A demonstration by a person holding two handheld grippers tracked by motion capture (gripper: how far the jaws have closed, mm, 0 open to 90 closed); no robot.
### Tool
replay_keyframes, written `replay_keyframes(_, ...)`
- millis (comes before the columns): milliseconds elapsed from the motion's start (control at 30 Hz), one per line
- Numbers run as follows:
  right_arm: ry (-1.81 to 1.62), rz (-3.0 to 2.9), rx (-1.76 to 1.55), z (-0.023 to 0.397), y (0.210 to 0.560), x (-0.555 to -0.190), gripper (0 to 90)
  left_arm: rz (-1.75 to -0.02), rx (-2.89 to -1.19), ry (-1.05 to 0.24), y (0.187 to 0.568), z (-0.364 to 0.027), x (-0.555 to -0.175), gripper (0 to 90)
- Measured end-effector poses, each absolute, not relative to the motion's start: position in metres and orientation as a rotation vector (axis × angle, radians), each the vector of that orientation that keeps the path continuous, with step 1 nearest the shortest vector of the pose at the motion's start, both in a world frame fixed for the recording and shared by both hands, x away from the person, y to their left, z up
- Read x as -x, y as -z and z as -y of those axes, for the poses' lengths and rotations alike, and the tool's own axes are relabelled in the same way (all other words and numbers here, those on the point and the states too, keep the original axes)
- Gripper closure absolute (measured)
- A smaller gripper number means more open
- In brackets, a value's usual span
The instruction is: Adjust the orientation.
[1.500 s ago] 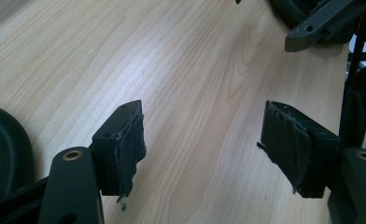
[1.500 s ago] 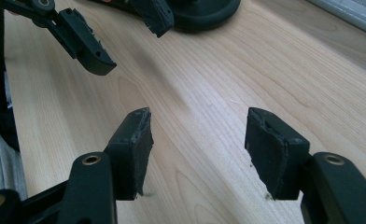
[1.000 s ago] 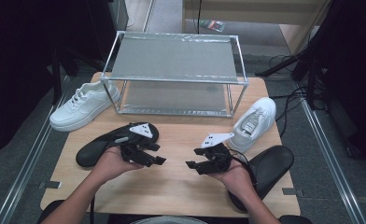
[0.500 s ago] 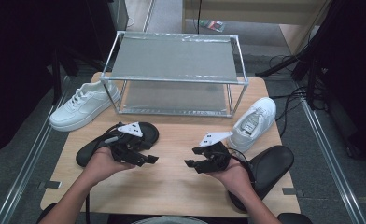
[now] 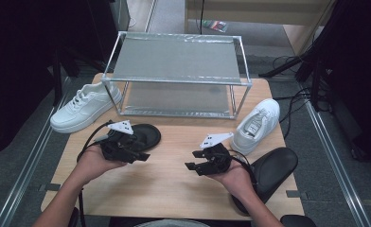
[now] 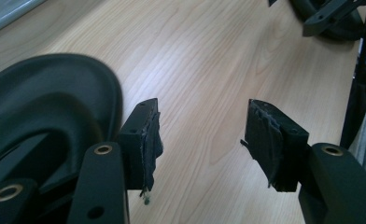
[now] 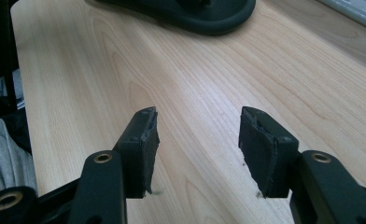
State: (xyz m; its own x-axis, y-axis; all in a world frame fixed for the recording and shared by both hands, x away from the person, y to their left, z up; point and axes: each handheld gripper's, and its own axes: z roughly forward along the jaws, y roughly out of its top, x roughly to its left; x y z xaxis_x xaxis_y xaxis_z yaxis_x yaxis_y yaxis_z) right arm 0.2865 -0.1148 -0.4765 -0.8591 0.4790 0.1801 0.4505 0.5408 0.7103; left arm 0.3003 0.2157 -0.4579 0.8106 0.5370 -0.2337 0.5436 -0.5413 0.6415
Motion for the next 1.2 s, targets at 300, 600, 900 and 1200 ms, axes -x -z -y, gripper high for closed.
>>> replay_keyframes(300, -1.206, -2.732, -0.808, 0.115, 0.479, -0.287, 46.0, -0.839, -2.242, -0.016, 0.454, -0.237, -0.303, 45.9)
replay_keyframes(600, -1.183, -2.754, -0.775, 0.11, 0.481, -0.286, 45.4, -0.903, -2.225, -0.017, 0.458, -0.268, -0.305, 49.3)
replay_keyframes(900, -1.166, -2.772, -0.746, 0.108, 0.483, -0.283, 45.5, -0.937, -2.235, -0.04, 0.479, -0.28, -0.31, 54.4)
replay_keyframes(1200, -1.176, -2.768, -0.76, 0.108, 0.483, -0.284, 45.5, -0.937, -2.29, -0.013, 0.496, -0.28, -0.317, 69.4)
